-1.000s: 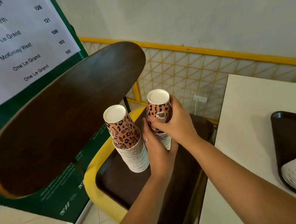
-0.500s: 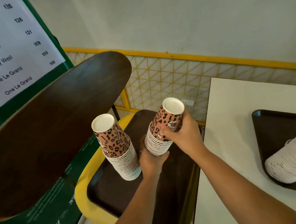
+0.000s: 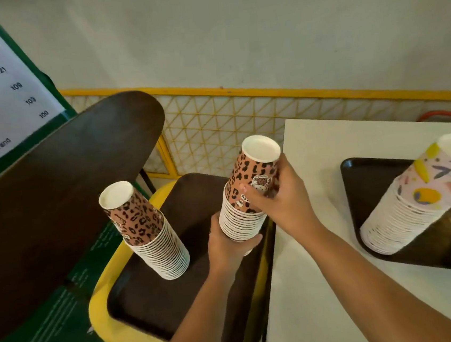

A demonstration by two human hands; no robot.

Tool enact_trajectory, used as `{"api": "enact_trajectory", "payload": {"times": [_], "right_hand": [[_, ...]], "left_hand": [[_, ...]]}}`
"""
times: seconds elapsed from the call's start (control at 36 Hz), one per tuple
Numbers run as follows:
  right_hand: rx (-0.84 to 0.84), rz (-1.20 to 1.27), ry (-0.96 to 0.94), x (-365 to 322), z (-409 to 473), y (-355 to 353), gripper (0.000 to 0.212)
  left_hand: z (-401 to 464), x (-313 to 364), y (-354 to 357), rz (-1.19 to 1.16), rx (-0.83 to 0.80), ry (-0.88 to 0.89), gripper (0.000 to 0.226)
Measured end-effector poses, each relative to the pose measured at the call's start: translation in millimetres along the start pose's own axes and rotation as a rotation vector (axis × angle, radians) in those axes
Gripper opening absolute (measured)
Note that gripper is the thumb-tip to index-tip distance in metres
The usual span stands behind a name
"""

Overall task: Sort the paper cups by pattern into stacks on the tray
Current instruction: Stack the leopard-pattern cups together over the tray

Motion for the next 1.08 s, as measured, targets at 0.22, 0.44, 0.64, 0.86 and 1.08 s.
{"api": "enact_trajectory", "payload": {"times": [0.22,0.44,0.64,0.86,1.08], "right_hand": [[0.037,0.007,-0.025,-1,-36,-72,0.067],[0.052,0.028,-0.021,23,-75,-153,0.061],[0.043,0.017,0.066,63,-99,-215,0.064],[-0.030,0.044,0.066,82,-103,-272,0.057],[-0.149,0.019,0.048,103,-97,-306,0.059]], "left_hand": [[-54,23,57,-0.093,-0.218,0.054,0.091],[-104,25,142,-0.113,-0.385,-0.014,0.102],[-138,17,208,-0.085,-0.500,-0.127,0.092],[-158,19,261,-0.130,-0.519,-0.159,0.092],[-169,17,286,-0.130,-0.432,-0.155,0.095]]}}
Point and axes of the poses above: each hand's wrist, its own z-axis towards the middle knuckle, its own y-axis out of the palm, x = y × z, the point moved 4 cm from there along z, towards the middle knuckle, and after that the axes turned 7 degrees about -z, right-handed, at the moved point
